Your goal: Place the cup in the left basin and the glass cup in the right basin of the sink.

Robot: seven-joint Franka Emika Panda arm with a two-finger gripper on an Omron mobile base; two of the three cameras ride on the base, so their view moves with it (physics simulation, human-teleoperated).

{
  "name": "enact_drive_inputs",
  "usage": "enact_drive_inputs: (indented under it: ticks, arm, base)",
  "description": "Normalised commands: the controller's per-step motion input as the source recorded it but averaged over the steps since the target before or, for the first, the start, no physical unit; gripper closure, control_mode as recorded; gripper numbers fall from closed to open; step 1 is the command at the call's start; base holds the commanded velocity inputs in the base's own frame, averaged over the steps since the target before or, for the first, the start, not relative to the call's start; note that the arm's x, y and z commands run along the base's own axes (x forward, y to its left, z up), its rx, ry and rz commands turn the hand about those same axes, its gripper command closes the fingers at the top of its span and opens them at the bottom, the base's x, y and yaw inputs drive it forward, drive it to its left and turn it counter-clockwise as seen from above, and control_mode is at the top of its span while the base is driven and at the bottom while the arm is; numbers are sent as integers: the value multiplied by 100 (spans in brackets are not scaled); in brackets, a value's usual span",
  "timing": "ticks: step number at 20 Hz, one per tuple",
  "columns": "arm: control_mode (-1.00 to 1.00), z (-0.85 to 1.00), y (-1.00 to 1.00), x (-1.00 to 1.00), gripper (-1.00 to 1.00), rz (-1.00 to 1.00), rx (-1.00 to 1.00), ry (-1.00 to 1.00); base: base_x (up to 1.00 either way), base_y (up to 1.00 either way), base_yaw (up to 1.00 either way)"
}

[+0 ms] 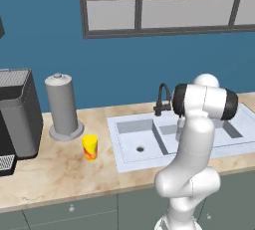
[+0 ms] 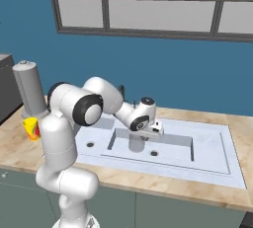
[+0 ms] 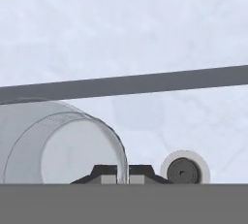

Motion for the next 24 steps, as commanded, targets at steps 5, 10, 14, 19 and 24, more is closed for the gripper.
enact_drive_inputs:
  ticks: [5,10,14,19,24]
  arm:
    - [-100,-10,0,7,100,0,0,0]
    - [-100,0,0,0,-100,0,0,0]
    - [-100,0,0,0,-100,0,0,0]
    - [-100,1,0,0,-100,0,0,0]
    - [-100,29,0,-6,-100,0,0,-5]
  base:
    - [0,0,0]
    - [0,0,0]
    - [0,0,0]
    - [0,0,0]
    - [0,0,0]
